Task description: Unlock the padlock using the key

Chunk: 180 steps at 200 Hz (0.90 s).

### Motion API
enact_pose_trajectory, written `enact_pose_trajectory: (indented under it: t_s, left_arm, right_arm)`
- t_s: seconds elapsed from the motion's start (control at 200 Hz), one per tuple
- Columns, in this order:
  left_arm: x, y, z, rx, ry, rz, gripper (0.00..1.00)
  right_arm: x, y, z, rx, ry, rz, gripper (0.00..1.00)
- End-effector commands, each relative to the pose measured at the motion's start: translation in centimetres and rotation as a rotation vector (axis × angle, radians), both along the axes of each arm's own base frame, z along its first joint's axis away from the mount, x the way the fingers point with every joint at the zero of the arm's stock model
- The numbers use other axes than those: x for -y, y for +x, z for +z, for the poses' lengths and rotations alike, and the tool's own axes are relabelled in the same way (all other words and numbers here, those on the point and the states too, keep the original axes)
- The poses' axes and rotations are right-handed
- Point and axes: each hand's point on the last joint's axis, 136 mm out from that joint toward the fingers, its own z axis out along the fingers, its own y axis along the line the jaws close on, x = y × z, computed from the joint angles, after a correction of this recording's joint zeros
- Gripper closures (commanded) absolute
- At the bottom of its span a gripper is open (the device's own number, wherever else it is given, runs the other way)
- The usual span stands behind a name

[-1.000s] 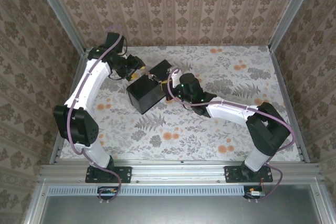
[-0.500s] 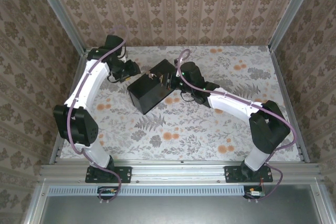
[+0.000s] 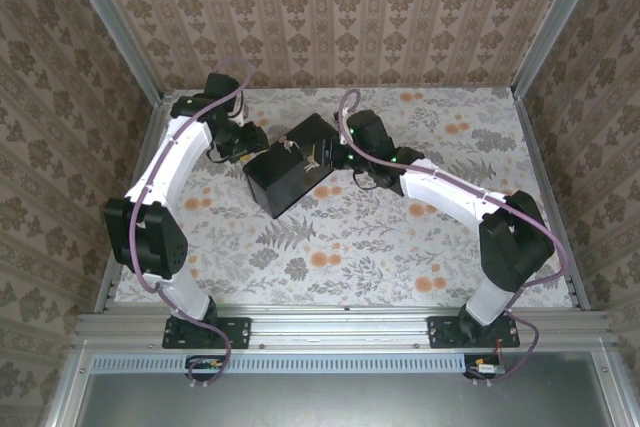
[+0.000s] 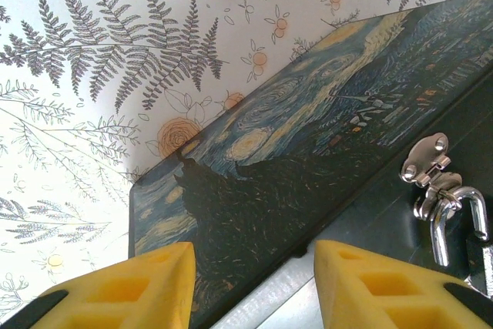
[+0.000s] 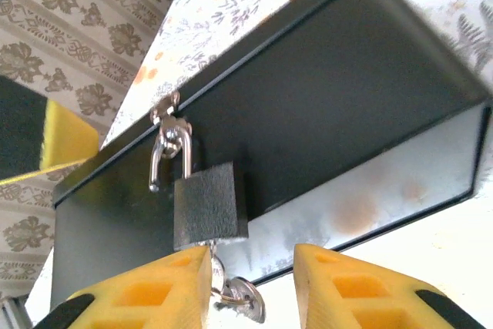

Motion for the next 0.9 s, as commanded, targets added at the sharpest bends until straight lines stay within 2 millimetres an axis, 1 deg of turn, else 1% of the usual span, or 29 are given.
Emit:
enact_pose_trajectory:
  t_s: [0.0, 0.09, 0.15, 0.28, 0.335, 0.46, 0.57, 0.69, 0.84, 0.895]
  left_arm:
    - [0.4, -0.8, -0.2, -0.016, 0.008, -0.047, 0.55]
    - [0.4, -1.0, -0.5, -0.028, 0.005, -0.051, 0.55]
    - [0.6, -1.2, -0.7, -0.036, -0.002, -0.053, 0.55]
    - [0.8, -1.4, -0.8, -0.039, -0.006, -0.056, 0.55]
    - [0.7, -1.4, -0.9, -0.041, -0.005, -0.055, 0.56]
    - [1.0, -1.6, -1.2, -0.05, -0.011, -0.064, 0.56]
    - [1.6, -2.0, -1.4, -0.058, -0.029, -0.08, 0.57]
    - [2.2, -2.6, -1.5, -0.072, -0.063, -0.086, 0.58]
    - [2.1, -3.1, -1.6, -0.08, -0.068, -0.072, 0.58]
    - [2.2, -3.2, -1.6, -0.078, -0.07, -0.071, 0.58]
  right_arm:
    - [-0.2, 0.5, 0.3, 0.0, -0.042, 0.04, 0.65]
    - [-1.3, 0.5, -0.2, -0.041, -0.006, 0.074, 0.64]
    - [-2.0, 0.4, -0.5, -0.066, 0.013, 0.096, 0.61]
    - [-3.3, -0.1, -1.3, -0.07, -0.034, 0.137, 0.56]
    - [-3.6, -0.3, -1.5, -0.064, -0.066, 0.149, 0.54]
    - [-3.8, -0.3, -2.2, -0.078, -0.118, 0.151, 0.54]
    - [-4.2, -0.4, -2.0, -0.084, -0.102, 0.16, 0.54]
    - [-5.0, -0.9, -1.8, -0.11, -0.068, 0.18, 0.56]
    - [-5.2, -1.6, -1.3, -0.119, -0.028, 0.156, 0.57]
    - [-5.3, -1.9, -1.2, -0.107, -0.053, 0.145, 0.58]
